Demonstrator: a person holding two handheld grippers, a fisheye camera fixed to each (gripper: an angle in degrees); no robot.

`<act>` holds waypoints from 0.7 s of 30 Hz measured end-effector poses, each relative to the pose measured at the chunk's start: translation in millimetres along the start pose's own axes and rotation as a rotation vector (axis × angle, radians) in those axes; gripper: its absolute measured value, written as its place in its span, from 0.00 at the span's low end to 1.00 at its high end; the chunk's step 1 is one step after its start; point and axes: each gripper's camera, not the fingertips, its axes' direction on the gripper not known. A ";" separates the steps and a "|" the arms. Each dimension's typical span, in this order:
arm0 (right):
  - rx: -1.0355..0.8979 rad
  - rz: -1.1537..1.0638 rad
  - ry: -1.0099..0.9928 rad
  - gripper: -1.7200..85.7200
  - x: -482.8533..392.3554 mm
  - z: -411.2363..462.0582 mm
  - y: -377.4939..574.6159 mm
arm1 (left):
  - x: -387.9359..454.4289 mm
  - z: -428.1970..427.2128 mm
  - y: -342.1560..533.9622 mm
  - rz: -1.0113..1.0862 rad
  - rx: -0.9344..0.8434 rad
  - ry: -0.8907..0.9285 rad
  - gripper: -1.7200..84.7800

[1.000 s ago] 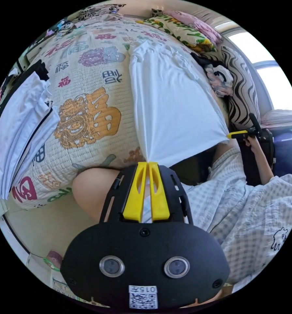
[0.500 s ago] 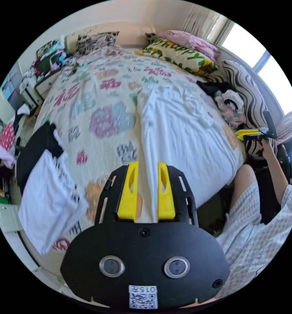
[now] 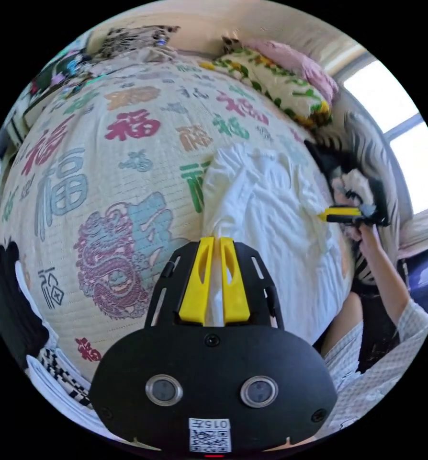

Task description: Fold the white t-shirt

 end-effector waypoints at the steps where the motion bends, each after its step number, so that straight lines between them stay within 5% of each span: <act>1: 0.056 0.070 -0.010 0.05 22.6 -16.8 11.8 | -12.9 -8.1 3.9 -0.033 0.030 0.021 0.04; 8: 0.220 0.563 0.020 0.06 135.5 -67.4 102.9 | -129.8 -50.5 64.5 -0.368 0.191 0.008 0.08; 17: 0.196 0.378 -0.025 0.14 100.4 -56.2 89.4 | -89.5 -9.9 5.8 -0.181 0.118 0.003 0.15; 21: 0.087 0.308 0.010 0.14 80.4 -31.4 74.5 | -77.9 6.1 -2.0 -0.174 0.067 -0.163 0.10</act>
